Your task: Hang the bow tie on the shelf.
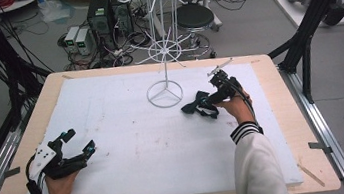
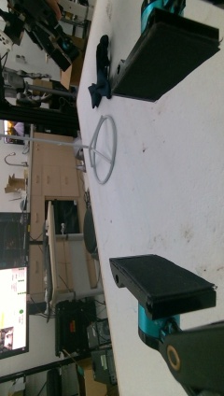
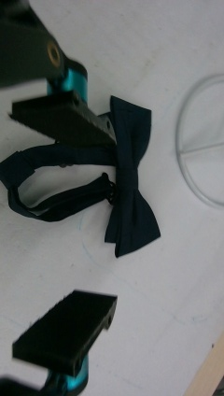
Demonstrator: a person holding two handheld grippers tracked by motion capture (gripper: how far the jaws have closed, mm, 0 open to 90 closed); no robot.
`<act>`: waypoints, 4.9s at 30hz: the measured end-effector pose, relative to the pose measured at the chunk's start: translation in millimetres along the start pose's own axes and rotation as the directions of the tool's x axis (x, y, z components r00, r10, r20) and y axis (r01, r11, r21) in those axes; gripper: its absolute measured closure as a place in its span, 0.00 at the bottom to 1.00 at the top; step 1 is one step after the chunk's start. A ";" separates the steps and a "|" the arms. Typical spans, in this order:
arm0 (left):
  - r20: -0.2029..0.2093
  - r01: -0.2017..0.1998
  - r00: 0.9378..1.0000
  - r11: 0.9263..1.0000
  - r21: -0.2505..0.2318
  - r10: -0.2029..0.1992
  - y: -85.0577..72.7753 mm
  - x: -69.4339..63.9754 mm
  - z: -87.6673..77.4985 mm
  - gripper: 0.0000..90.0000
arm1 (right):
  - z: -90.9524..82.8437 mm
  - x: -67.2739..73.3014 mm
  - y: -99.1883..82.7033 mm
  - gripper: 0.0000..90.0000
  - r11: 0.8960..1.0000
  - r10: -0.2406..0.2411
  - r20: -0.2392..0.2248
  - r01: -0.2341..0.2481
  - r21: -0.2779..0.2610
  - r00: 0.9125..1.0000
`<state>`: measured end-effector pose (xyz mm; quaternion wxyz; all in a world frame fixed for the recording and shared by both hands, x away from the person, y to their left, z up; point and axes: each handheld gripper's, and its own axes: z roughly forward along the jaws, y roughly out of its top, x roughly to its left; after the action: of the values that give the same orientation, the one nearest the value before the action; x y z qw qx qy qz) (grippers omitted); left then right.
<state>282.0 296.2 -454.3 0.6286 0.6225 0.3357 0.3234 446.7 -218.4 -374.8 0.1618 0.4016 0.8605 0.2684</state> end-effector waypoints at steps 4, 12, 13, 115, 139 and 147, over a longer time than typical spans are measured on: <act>-0.001 -0.002 1.000 1.000 0.000 0.002 0.0 0.0 0.0 0.17 | 5.3 1.9 1.0 0.26 0.999 -0.025 0.014 0.024 0.035 1.000; -0.001 -0.002 1.000 1.000 0.000 0.002 0.0 0.0 0.0 0.17 | 21.0 8.4 2.2 0.39 0.987 -0.088 0.017 0.085 0.137 0.996; -0.001 -0.002 1.000 1.000 0.000 0.002 0.0 0.0 0.0 0.17 | 21.0 8.4 2.2 0.39 0.987 -0.088 0.017 0.085 0.137 0.996; 0.001 -0.005 1.000 1.000 -0.005 0.005 -0.3 -0.5 -0.5 0.17 | -0.1 -11.6 -11.4 0.97 0.961 0.034 -0.139 -0.070 -0.266 0.990; 0.000 -0.007 1.000 1.000 -0.005 0.007 -0.3 -0.6 -0.6 0.17 | -22.7 -15.5 -11.3 0.97 0.875 0.076 -0.194 -0.159 -0.458 0.978; -0.002 -0.008 1.000 1.000 -0.005 0.008 -0.3 -0.8 -0.7 0.17 | -35.5 -16.3 -11.5 0.97 0.824 0.083 -0.211 -0.187 -0.535 0.974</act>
<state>281.0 296.0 -454.6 0.6286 0.6220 0.3328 0.3275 432.3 -249.1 -352.1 0.1735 0.3722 0.7267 0.5507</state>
